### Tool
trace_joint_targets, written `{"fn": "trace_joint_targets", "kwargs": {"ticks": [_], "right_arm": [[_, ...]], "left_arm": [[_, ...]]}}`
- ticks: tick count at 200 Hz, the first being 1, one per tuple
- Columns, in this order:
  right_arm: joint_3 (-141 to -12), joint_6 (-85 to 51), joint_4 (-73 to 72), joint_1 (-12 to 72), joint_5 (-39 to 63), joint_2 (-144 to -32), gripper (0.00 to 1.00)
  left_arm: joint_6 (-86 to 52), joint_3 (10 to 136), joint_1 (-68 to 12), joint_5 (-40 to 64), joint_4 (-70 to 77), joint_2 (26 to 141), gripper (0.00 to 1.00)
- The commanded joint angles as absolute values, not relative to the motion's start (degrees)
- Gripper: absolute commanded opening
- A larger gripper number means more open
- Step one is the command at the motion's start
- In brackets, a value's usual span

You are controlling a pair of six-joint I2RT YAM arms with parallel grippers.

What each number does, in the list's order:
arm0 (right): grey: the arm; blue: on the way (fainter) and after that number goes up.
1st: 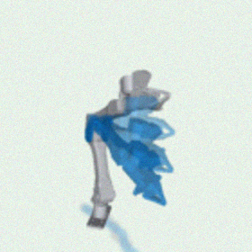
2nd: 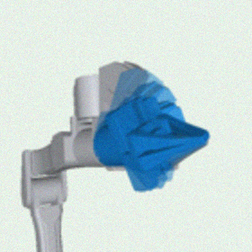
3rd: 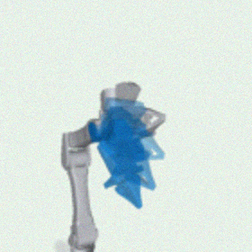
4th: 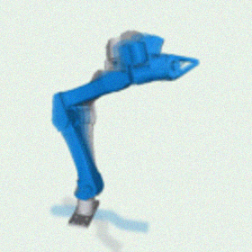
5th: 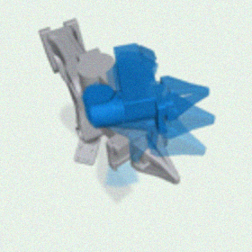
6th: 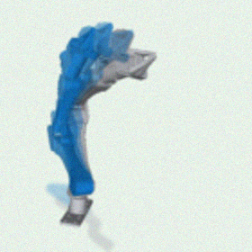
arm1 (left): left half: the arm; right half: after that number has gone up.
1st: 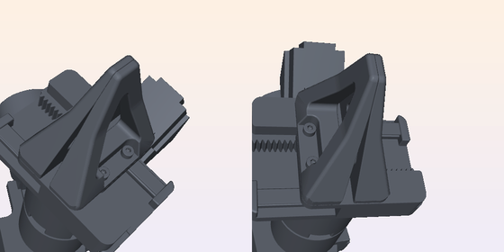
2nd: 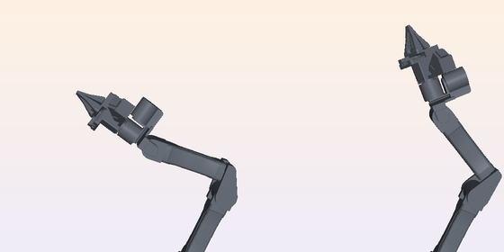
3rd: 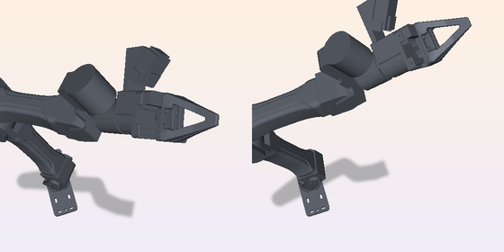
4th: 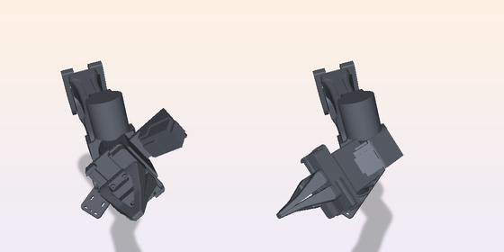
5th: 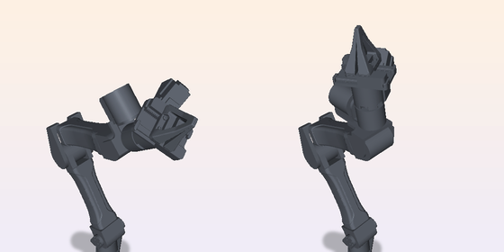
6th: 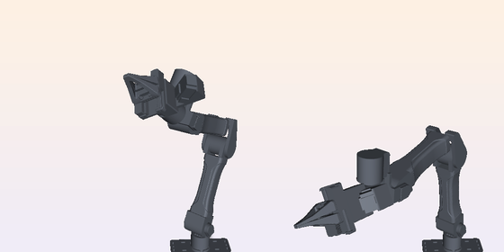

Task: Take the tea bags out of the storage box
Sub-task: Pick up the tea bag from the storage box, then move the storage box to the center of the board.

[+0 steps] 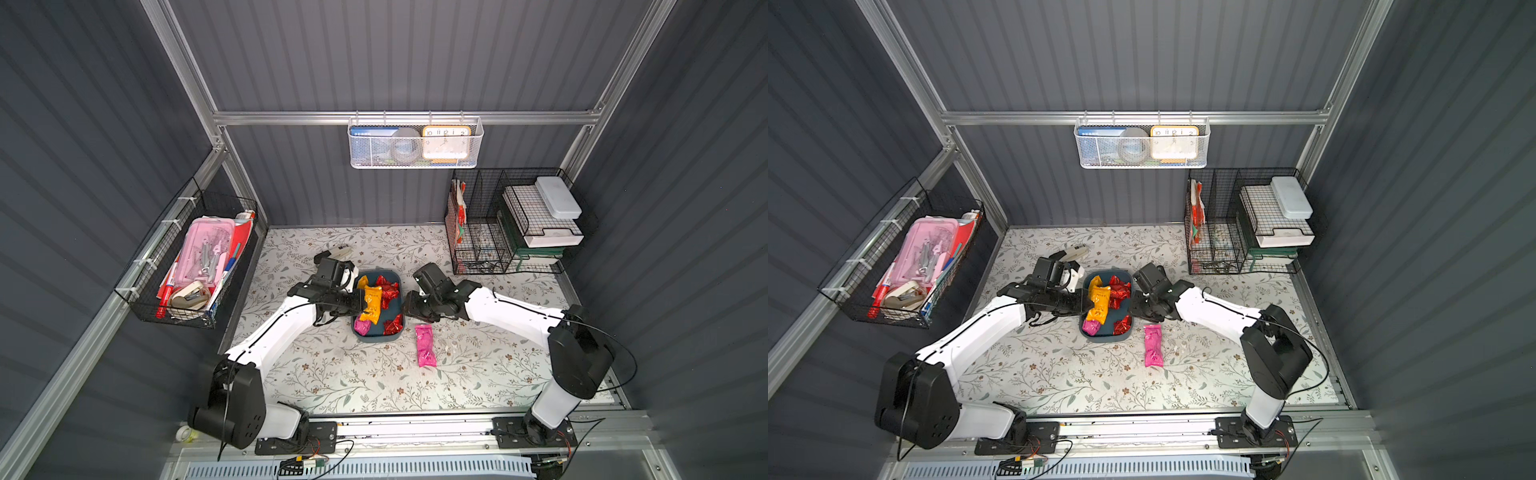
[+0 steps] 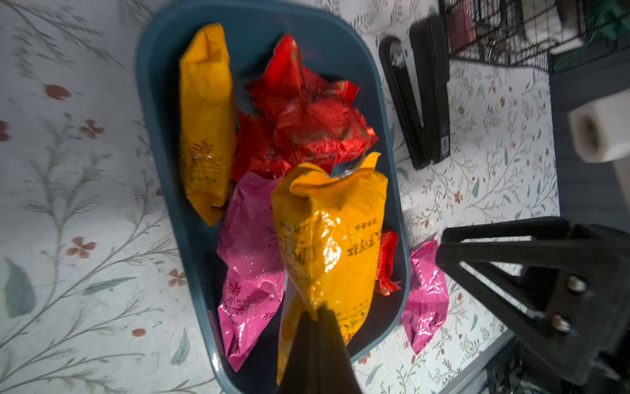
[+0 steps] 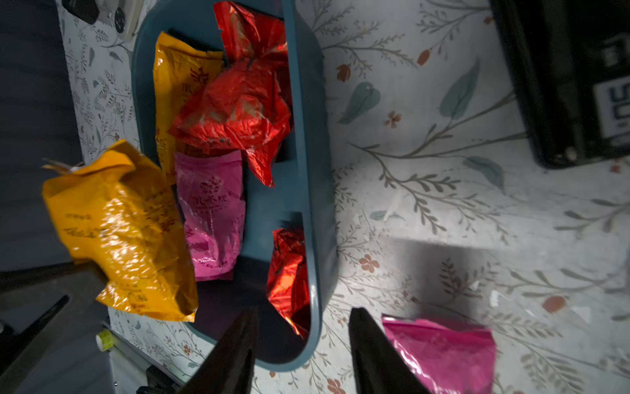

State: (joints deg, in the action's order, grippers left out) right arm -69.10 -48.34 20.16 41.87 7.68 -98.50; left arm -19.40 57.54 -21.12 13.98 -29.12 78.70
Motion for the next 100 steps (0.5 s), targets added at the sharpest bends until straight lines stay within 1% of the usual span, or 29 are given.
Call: {"fn": "trace_joint_targets", "kwargs": {"ticks": [1,14,36,60,64,100], "right_arm": [[-69.73,-50.1,15.88,40.05,11.25,-101.54,0.49],[-69.75,-50.08,13.33,39.36,13.02,-103.11,0.49],[-71.99,-48.48,13.09,38.94,12.91,-106.0,0.48],[-74.39,-47.77,12.93,38.16,13.61,-109.09,0.44],[-74.69,-47.81,12.92,38.07,16.02,-109.48,0.43],[-76.64,-50.34,8.39,38.82,22.04,-112.79,0.39]], "left_arm": [[-25.55,56.82,-21.4,8.56,-26.48,73.98,0.0],[-25.85,57.45,-21.38,7.75,-26.26,73.14,0.0],[-25.73,58.74,-21.36,6.27,-27.76,72.86,0.0],[-26.06,58.04,-21.36,4.17,-28.19,71.45,0.0],[-26.14,57.8,-21.35,3.98,-28.27,71.17,0.0],[-27.2,56.08,-21.31,2.84,-28.86,68.57,0.0]]}}
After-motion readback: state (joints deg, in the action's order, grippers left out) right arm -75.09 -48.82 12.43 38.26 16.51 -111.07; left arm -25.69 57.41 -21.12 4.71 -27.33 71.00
